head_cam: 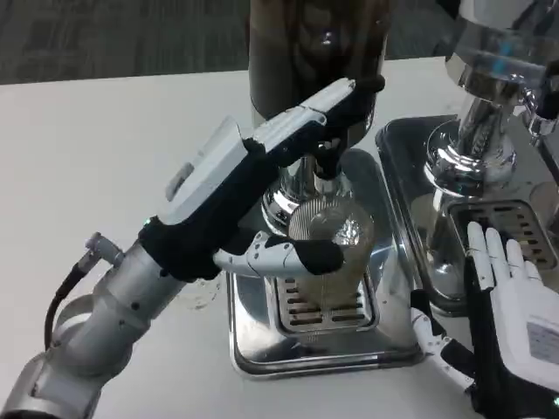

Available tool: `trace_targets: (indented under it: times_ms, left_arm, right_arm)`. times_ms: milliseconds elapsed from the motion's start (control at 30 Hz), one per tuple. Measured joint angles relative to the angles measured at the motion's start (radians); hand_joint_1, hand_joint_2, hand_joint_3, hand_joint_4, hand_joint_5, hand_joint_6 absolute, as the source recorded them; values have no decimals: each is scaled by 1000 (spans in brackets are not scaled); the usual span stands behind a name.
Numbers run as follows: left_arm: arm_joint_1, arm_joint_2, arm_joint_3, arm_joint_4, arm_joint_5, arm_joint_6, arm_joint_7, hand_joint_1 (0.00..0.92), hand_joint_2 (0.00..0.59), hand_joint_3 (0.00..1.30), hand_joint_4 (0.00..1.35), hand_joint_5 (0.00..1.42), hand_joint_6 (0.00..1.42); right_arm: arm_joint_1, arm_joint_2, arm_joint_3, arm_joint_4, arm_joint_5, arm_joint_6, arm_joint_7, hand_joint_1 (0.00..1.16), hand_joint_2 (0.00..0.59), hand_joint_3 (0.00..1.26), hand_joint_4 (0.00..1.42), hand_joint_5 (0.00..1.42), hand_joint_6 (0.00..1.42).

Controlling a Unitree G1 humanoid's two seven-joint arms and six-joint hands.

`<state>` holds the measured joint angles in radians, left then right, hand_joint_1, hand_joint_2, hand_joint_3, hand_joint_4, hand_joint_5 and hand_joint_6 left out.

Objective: Grasp the cup under the faucet to collect the drink, then remove the cup.

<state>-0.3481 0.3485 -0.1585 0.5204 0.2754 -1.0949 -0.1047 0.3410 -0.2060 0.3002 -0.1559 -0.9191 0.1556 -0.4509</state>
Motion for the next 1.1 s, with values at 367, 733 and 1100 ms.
trace_targets:
  times_ms: [367,733,1100]
  left_arm:
    - [39,6,25,-52,85,-18,41,0,104,131,15,235,201]
    - [48,38,29,-101,226,-24,130,0,107,146,35,249,204]
    - [67,70,25,-135,339,-27,232,0,110,154,36,254,204]
  right_arm:
    - [-2,0,0,0,0,0,0,368,440,3,0,0,48]
    - [-6,1,1,1,3,0,0,368,440,3,0,0,48]
    - [-15,0,0,11,17,-13,0,388,410,0,0,0,94]
